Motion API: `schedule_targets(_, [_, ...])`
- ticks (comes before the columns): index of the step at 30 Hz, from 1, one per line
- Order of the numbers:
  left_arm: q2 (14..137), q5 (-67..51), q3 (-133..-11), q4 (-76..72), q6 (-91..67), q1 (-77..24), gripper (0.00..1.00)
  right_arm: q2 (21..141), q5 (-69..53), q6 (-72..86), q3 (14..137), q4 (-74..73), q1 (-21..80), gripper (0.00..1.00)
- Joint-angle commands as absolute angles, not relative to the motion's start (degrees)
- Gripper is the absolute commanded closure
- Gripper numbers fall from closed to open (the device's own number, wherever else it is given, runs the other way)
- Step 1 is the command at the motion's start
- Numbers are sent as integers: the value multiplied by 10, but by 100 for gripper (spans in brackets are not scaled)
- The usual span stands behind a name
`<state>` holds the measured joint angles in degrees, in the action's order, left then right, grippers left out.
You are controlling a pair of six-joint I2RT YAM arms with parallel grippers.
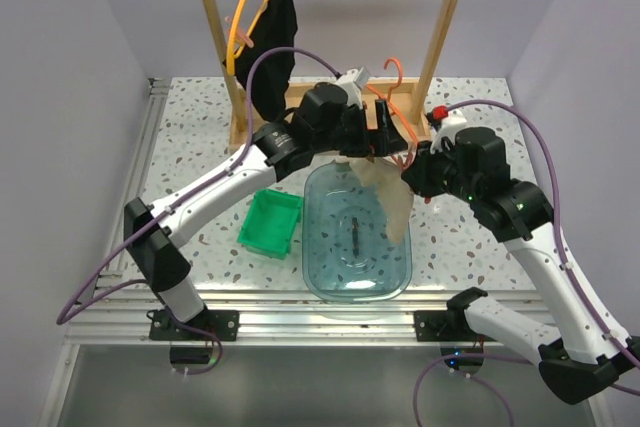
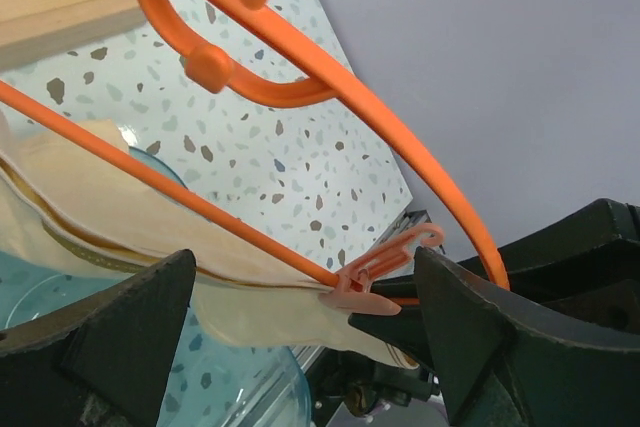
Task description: Remove the underwear clipped to the hanger
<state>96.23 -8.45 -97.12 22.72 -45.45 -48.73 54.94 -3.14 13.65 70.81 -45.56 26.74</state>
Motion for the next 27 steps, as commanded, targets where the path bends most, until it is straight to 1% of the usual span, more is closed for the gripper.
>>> schedule_targets(1, [983, -73, -1013, 246, -468, -510, 6, 540, -1, 120, 733, -451, 270, 100])
schedule_targets(7, [1006, -73, -1027, 264, -474, -527, 10, 539, 18, 115, 737, -447, 270, 100])
schedule_targets(10, [1002, -61, -1020, 277, -474, -528, 15, 538, 31, 117, 742, -445, 270, 100])
schedule_targets(11, [1000, -58, -1016, 279, -474, -529, 19, 537, 41, 118, 743, -445, 270, 100])
schedule_targets(15, [981, -35, -988, 287, -477, -529, 27, 532, 69, 122, 744, -445, 269, 100])
schedule_targets(22, [937, -20, -911, 258, -507, -529, 29, 516, 106, 133, 743, -439, 270, 100])
schedule_targets(27, [898, -16, -868, 220, -524, -529, 30, 512, 92, 138, 743, -427, 269, 100])
